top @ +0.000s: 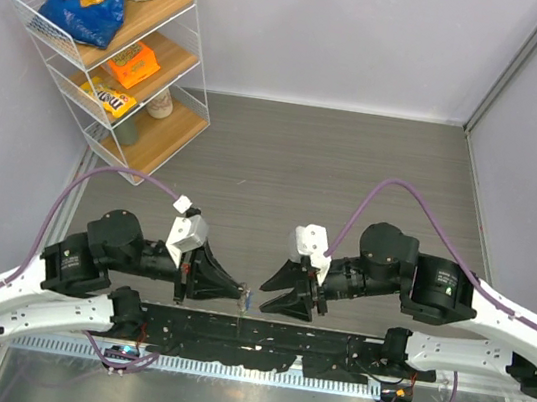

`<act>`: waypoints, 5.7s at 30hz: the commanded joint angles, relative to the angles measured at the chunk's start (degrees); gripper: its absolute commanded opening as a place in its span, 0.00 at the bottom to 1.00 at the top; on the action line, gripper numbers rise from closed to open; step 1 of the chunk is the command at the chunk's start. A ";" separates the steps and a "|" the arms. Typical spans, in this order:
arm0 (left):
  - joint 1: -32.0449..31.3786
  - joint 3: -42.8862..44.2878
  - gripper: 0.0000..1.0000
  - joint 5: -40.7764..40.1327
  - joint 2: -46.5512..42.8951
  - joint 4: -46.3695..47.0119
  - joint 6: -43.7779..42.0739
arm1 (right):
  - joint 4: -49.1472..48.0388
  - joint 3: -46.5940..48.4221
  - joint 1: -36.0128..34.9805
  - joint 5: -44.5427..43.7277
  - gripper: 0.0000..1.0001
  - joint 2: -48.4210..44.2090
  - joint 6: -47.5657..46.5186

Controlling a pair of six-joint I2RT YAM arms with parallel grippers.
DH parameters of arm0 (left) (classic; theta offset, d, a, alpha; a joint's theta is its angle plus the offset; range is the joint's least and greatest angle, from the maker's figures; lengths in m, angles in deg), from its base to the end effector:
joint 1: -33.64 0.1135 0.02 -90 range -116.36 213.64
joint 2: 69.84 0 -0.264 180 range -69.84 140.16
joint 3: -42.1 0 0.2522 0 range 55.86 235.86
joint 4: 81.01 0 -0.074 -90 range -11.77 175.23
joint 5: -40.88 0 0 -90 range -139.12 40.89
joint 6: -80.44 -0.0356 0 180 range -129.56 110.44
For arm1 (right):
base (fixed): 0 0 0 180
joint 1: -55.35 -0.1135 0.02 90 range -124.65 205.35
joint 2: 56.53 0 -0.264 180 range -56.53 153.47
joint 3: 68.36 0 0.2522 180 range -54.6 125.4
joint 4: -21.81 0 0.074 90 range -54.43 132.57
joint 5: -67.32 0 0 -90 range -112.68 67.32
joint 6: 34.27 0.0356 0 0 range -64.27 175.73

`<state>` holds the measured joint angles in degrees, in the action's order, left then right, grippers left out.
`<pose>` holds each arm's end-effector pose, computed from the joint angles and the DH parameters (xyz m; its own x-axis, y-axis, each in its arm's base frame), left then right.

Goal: Put the keys on the keyring

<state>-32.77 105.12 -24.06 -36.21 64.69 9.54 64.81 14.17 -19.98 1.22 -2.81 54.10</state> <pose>0.0365 -0.1213 0.3744 -0.3593 0.0820 -0.9296 0.9328 0.0028 -0.3603 0.0337 0.1856 0.4217 -0.0341 -0.2328 -0.9719 -0.9853 -0.1551 0.0717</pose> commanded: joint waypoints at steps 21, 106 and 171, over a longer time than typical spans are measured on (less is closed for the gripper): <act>0.05 -0.74 0.00 0.95 -1.11 10.60 1.30 | -5.77 1.01 -1.49 -8.52 0.39 1.75 -1.80; -0.03 -8.47 0.00 -5.28 -5.50 31.43 5.78 | -28.35 -12.08 -5.18 -18.98 0.41 -8.10 -0.40; -0.03 -5.93 0.24 -3.09 -8.32 18.19 4.82 | -18.09 -6.38 -5.18 -8.09 0.05 -2.56 1.98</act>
<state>-32.77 95.76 -27.99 -43.47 88.69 15.22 41.64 3.27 -24.86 -10.82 -5.07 56.88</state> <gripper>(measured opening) 0.152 0.071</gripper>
